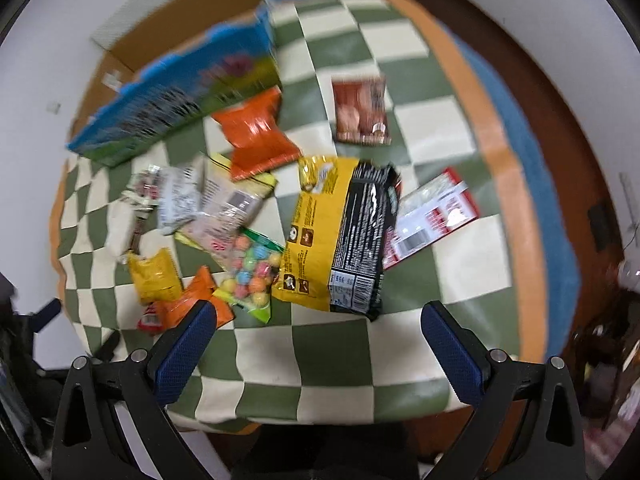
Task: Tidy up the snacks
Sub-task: 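Grasp the yellow-black bar pack with the right tool while the left tool grasps the orange bag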
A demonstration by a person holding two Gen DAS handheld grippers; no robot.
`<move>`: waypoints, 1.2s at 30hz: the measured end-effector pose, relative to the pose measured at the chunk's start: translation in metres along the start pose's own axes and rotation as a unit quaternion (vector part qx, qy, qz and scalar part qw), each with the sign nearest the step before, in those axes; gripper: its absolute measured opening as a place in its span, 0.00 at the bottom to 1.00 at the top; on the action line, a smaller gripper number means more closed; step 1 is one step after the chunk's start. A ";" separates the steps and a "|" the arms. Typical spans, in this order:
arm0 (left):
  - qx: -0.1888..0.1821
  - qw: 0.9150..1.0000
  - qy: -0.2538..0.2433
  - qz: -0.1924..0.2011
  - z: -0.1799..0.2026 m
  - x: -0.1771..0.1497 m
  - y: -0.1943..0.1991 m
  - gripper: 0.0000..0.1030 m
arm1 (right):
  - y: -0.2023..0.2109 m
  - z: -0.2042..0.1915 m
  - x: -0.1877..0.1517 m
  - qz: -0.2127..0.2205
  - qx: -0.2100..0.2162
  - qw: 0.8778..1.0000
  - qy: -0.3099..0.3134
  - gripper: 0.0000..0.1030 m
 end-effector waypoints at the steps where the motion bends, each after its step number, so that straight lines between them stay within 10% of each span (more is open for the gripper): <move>1: 0.001 1.000 -0.028 -0.004 0.011 0.005 -0.011 1.00 | -0.014 0.001 0.003 -0.010 0.001 1.000 -0.005 1.00; 4: 0.000 0.994 -0.109 -0.014 0.042 0.015 -0.042 0.98 | -0.041 0.003 0.006 -0.033 0.000 0.999 -0.012 1.00; 9: -0.041 0.989 -0.141 -0.015 0.064 0.024 -0.063 0.59 | -0.068 0.008 0.009 -0.056 -0.007 0.998 -0.024 1.00; 15: -0.097 0.994 0.024 -0.045 0.028 0.022 -0.065 0.45 | -0.094 0.008 0.024 -0.062 -0.015 0.996 -0.057 0.99; 17: -0.144 0.977 0.145 -0.067 0.003 0.012 -0.072 0.45 | -0.105 0.008 0.030 -0.068 -0.019 0.995 -0.076 0.99; 19: -0.200 0.940 0.261 -0.086 -0.017 0.000 -0.081 0.45 | -0.122 0.009 0.037 -0.076 -0.035 0.992 -0.096 0.99; 23: -0.261 0.896 0.346 -0.100 -0.033 -0.014 -0.094 0.46 | -0.153 0.007 0.041 -0.096 -0.067 0.986 -0.119 1.00; 32: -0.211 0.955 0.169 -0.118 -0.005 -0.015 -0.103 0.52 | -0.161 -0.024 0.019 -0.116 -0.109 0.987 0.039 0.86; 36: -0.197 0.953 0.203 -0.109 -0.008 -0.015 -0.107 0.52 | -0.158 -0.033 -0.013 -0.157 -0.119 0.969 0.148 0.86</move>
Point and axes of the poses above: each gripper's, at about its wrist camera, not at the fingertips, and y roughly against the way its jaws point, z to its right, x to its top, the point moved 8 cm from there along -y, roughly the way its jaws point, and after that the axes turned 6 degrees about -y, right-handed, at the moved point
